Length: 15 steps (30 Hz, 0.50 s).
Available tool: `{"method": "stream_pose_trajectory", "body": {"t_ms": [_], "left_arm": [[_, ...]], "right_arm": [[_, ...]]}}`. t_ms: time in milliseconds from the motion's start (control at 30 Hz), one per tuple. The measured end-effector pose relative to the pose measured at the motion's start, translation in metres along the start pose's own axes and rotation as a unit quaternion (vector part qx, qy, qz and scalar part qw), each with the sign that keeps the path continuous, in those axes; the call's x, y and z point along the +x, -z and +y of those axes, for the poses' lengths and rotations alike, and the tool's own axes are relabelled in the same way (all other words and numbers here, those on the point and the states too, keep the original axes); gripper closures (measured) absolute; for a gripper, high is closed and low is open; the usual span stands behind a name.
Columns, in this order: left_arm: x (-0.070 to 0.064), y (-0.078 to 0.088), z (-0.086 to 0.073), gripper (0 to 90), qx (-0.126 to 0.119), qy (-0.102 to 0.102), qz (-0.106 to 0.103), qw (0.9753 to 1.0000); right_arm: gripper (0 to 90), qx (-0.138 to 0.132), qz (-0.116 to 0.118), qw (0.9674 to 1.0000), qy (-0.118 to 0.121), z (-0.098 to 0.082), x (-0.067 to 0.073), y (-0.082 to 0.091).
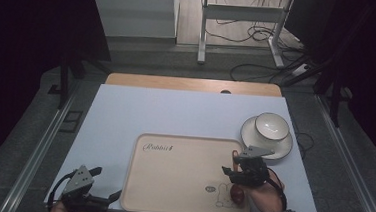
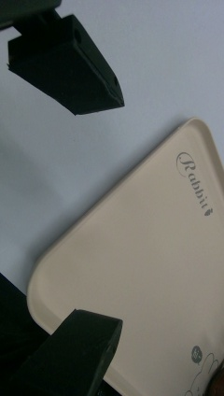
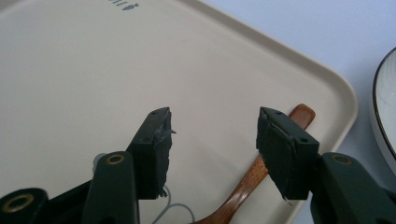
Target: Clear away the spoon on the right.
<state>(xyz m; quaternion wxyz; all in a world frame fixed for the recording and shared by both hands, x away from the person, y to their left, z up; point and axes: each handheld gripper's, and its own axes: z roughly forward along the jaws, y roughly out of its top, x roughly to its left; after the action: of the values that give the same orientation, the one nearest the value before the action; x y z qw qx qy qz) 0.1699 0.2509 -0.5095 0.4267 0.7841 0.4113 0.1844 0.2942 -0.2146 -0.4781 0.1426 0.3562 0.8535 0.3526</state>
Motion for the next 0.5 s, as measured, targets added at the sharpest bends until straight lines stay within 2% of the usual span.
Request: {"method": "stream_pose_trajectory", "body": {"t_ms": [333,500], "left_arm": [[0.0003,0.0001,-0.0001,0.0,0.0,0.001,-0.001,1.0],[0.0007,0.0002,-0.0002,0.0,-0.001,0.001,-0.001,1.0]], "right_arm": [[40.1,-0.002,-0.006,1.0,0.007,-0.005,0.001,0.0054],[36.2,-0.011,-0.009,0.9999,0.003,-0.0058,0.0001,0.0095]]}}
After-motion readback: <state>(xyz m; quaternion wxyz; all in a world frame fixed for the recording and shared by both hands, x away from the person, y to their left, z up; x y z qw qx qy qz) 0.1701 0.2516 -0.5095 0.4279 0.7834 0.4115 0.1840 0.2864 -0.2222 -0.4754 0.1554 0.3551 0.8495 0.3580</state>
